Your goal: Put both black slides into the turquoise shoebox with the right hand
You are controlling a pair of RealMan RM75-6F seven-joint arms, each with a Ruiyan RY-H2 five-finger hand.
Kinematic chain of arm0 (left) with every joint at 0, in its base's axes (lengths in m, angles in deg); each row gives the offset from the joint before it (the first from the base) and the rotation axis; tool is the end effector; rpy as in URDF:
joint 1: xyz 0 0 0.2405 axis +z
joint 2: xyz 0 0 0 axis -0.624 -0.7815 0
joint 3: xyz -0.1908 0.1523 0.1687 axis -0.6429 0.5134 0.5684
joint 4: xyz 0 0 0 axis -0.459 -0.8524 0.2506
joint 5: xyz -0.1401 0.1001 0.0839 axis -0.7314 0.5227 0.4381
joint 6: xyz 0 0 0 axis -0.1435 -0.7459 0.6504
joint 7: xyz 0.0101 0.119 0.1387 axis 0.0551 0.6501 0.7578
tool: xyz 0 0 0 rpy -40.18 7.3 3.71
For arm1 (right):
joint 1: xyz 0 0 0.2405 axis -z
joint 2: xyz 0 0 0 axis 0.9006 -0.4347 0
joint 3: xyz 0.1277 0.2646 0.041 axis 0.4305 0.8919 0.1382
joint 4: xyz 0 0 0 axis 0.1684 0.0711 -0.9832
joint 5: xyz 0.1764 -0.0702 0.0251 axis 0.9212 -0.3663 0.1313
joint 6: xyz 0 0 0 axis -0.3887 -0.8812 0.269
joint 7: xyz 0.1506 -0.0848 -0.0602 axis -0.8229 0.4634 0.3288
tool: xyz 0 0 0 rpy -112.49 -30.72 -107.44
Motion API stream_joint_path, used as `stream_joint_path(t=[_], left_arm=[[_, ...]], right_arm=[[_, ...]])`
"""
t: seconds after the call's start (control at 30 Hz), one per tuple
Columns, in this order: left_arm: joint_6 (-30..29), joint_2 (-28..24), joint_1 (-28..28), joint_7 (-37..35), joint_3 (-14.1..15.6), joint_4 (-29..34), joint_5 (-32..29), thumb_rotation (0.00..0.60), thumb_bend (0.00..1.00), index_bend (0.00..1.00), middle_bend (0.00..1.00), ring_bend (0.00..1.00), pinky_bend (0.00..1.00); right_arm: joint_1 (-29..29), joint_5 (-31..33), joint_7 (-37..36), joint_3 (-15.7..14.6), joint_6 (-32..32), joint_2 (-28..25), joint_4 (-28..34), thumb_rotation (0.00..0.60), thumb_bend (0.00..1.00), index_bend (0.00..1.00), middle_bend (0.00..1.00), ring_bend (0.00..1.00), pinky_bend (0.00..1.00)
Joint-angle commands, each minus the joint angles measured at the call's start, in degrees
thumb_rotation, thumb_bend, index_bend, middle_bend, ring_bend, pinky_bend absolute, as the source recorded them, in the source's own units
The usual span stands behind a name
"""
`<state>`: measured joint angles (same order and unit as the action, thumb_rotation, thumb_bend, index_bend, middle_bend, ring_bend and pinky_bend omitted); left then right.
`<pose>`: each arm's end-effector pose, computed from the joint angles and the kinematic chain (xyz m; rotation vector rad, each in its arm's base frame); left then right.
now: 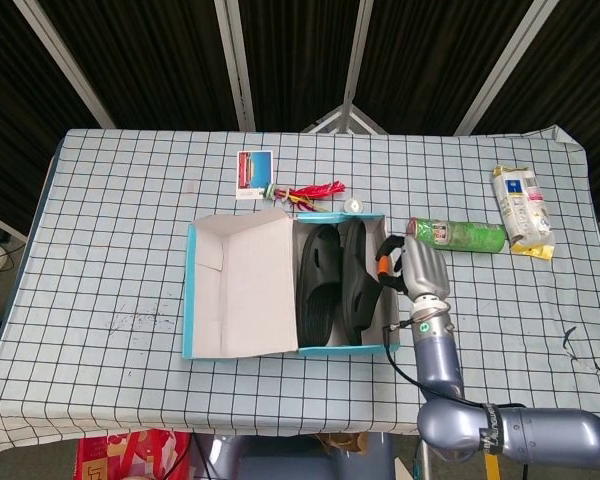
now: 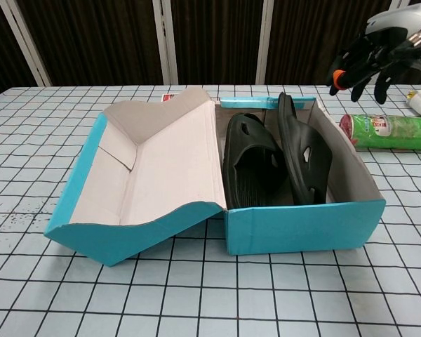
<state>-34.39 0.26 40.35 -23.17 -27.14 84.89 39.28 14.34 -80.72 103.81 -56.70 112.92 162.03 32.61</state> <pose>-0.3935 0.1910 0.2877 -0.9901 -0.9617 -0.7970 -0.1314 -0.3997 0.0876 1.1813 -1.4784 0.9453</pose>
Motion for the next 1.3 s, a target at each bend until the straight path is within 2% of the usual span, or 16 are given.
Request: stream_joint_path(t=[0.03,0.2,0.37,0.47,0.67,0.83,1.3], left_arm=[[0.1,0.0,0.0,0.0,0.0,0.0,0.0,0.600,0.37,0.09,0.00,0.00,0.09],[0.1,0.0,0.0,-0.1,0.0,0.0,-0.1,0.600,0.37,0.09,0.00,0.00,0.09],[0.1,-0.1,0.0,-0.3,-0.1,-0.1,-0.3,0.600,0.37,0.09,0.00,0.00,0.09],[0.2,-0.1,0.0,-0.3,-0.1,-0.1,-0.3,0.600,0.37,0.09,0.00,0.00,0.09],[0.3,-0.2,0.0,-0.6,-0.2,-0.2,-0.5,0.600,0.37,0.10,0.00,0.00,0.09],[0.3,-0.2,0.1,-0.9,-0.2,-0.4,-0.4,0.600,0.37,0.10,0.00,0.00,0.09],[0.2,-0.3,0.1,-1.5,-0.2,-0.6,-0.3,0.600,0.37,0.10,0.00,0.00,0.09]], right_arm=[[-0.8,-0.9,0.1,0.0,0.6,1.8,-1.3,0.600,0.63,0.59,0.49,0.59,0.74],[-1.8,-0.6,0.5,0.6,-0.2,4.2,-3.6,0.600,0.63,0.60,0.49,0.61,0.75],[-2.9,-1.4,1.1,0.9,0.1,7.0,-6.3,0.600,0.63,0.60,0.49,0.68,0.88],[-3.6,-1.5,2.1,0.8,-0.1,8.3,-7.7,0.600,0.63,0.60,0.49,0.70,0.91],[-4.6,-0.8,3.4,1.3,-0.5,10.8,-11.1,0.600,0.63,0.60,0.49,0.71,0.92],[-5.2,-0.5,5.3,0.6,-0.4,12.9,-13.4,0.600,0.63,0.60,0.49,0.71,0.92],[-5.5,0.1,10.5,-3.7,-3.4,19.2,-22.7,0.600,0.63,0.61,0.49,0.72,0.92]])
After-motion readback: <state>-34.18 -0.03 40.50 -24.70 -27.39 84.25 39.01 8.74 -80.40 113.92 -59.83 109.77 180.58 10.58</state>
